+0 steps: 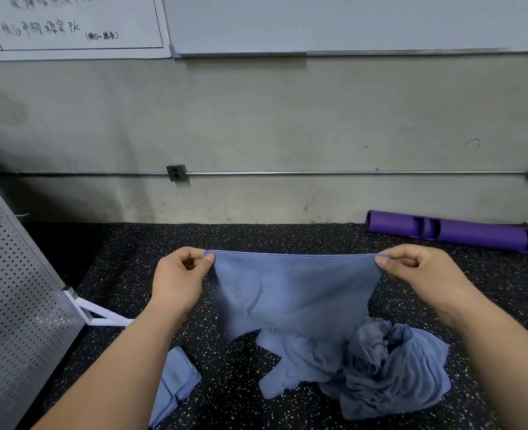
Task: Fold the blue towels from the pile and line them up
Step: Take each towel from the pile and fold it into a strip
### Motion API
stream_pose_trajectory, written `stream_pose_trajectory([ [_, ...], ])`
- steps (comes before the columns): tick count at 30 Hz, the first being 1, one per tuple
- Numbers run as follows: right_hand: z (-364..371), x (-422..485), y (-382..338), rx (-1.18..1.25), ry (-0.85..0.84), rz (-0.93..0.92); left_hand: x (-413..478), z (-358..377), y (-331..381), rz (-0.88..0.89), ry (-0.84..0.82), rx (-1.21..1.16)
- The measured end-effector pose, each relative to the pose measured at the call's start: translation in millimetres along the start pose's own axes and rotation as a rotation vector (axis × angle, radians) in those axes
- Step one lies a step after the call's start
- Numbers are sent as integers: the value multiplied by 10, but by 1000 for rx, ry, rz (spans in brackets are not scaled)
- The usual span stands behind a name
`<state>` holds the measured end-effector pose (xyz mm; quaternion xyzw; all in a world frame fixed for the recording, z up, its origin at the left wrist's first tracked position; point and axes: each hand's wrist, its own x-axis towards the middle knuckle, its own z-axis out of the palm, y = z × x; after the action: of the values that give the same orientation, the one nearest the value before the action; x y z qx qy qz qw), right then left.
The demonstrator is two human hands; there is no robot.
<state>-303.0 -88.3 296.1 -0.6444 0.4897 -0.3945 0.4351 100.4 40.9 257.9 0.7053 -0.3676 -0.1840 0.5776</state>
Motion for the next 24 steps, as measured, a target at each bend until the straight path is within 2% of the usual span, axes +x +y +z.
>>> stream_pose_trajectory([
  [7,12,162,182,242,179,92,-62,33,89,-117,-233,-186],
  [11,46,198,223,274,207,120,-90,109,131,-148,-201,-233],
  [17,153,194,163,226,247,146,-110,259,142,-199,-68,-267],
  [24,441,73,-51,230,187,140,-193,454,190,-165,-85,-210],
])
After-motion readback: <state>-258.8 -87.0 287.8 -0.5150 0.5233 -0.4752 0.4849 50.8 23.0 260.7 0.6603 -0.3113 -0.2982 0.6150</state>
